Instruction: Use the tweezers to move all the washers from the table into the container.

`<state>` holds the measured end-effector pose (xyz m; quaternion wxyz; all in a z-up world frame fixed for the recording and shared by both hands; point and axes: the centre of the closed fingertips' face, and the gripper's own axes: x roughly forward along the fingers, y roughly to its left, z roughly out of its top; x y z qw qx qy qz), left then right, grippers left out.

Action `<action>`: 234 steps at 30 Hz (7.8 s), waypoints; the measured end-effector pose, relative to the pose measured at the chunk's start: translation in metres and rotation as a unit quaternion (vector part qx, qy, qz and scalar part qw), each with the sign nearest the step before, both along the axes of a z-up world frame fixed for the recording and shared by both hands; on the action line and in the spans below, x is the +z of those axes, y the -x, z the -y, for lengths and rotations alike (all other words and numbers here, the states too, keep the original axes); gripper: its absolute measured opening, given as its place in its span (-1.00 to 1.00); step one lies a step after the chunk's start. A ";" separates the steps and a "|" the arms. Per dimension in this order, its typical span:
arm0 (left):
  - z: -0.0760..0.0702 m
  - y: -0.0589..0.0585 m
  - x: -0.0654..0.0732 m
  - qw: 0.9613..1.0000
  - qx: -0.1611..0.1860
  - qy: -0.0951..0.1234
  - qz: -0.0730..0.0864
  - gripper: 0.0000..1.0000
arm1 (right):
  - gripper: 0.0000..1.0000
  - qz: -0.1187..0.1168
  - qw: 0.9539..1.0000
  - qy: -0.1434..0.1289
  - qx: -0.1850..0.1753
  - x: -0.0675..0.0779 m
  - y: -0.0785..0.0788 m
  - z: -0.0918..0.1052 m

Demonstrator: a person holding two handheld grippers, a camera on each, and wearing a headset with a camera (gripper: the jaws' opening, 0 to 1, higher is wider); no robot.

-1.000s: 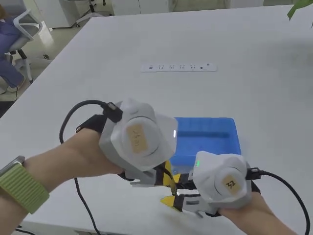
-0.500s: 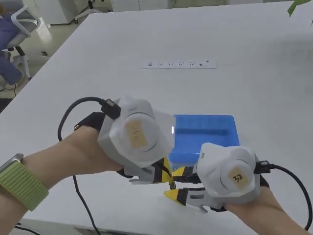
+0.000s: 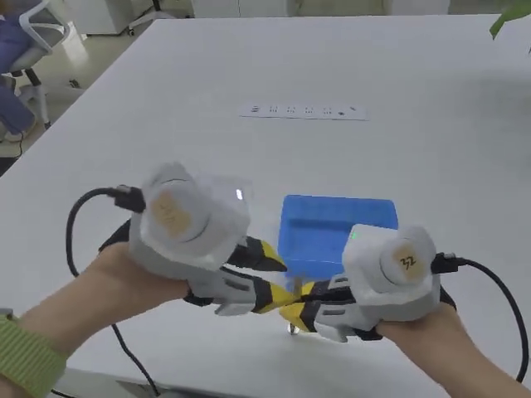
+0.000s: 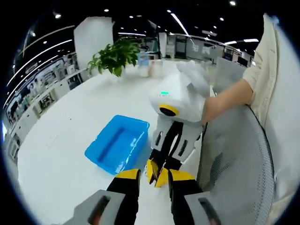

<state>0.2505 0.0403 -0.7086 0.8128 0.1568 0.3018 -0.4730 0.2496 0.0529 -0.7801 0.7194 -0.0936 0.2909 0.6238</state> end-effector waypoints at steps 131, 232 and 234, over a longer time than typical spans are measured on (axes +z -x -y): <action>-0.036 0.003 0.014 0.941 0.259 0.194 0.097 0.80 | -0.96 0.079 0.985 0.036 -0.149 0.004 -0.048 0.095; -0.039 0.003 0.012 0.942 0.259 0.185 0.103 0.75 | -0.95 -0.040 0.983 -0.095 -0.149 0.063 -0.062 0.049; -0.039 0.003 0.012 0.942 0.259 0.185 0.102 0.75 | -0.95 -0.048 0.986 -0.083 -0.138 0.053 -0.056 0.045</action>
